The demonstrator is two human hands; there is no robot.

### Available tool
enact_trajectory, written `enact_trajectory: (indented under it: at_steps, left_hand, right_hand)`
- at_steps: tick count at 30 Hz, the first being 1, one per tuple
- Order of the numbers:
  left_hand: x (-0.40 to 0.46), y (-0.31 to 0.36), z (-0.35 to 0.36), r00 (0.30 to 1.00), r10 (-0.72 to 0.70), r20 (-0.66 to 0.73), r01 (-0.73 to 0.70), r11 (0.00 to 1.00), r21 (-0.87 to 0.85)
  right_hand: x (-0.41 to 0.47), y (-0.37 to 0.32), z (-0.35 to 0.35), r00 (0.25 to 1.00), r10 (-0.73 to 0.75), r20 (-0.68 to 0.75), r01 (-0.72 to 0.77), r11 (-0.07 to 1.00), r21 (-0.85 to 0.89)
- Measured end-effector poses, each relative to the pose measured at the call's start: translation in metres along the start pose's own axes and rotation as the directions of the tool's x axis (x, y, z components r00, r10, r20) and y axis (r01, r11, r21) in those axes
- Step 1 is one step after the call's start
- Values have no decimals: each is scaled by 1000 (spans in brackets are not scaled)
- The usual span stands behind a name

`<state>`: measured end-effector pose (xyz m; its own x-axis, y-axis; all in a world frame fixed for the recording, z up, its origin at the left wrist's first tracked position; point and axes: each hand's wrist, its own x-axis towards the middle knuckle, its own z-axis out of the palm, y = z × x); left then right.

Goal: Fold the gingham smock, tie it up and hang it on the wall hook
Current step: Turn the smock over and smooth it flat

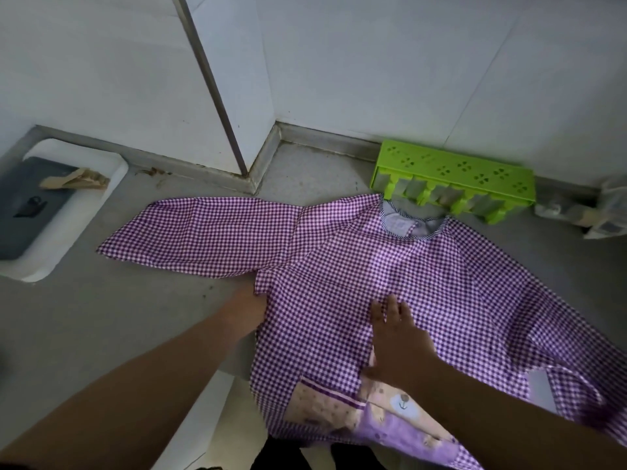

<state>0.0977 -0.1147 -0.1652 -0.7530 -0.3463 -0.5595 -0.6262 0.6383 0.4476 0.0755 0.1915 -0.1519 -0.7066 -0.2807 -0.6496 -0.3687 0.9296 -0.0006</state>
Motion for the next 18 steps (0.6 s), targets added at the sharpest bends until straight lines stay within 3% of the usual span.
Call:
enact_trajectory:
  at_steps: [1, 2, 5, 7, 9, 14, 18]
  left_hand:
    - [9, -2, -1, 999, -37, 27, 41, 988, -149]
    - [8, 5, -4, 986, -85, 142, 110, 978, -176]
    - [-4, 1, -16, 956, -203, 211, 232, 965, -123]
    - [-15, -6, -20, 919, -214, 330, 276, 949, -154]
    - [-37, -12, -29, 846, -164, 507, 345, 893, -288]
    - [-46, -41, -29, 759, 43, 650, 228, 918, -326]
    - [-51, -61, -40, 714, 86, 695, 156, 948, -278]
  right_hand:
    - [2, 3, 2, 1000, -12, -6, 12, 1000, -22]
    - [2, 6, 1, 999, -26, -21, 26, 999, -20]
    - [4, 15, -5, 997, -53, -59, 55, 998, 22]
    - [3, 18, -7, 996, -58, -72, 60, 998, 31]
    - [4, 19, -7, 996, -51, -76, 52, 999, 10]
    - [8, 19, -8, 997, -21, -72, 22, 1000, 15]
    - [7, 15, -11, 998, -6, -62, 5, 1000, -21]
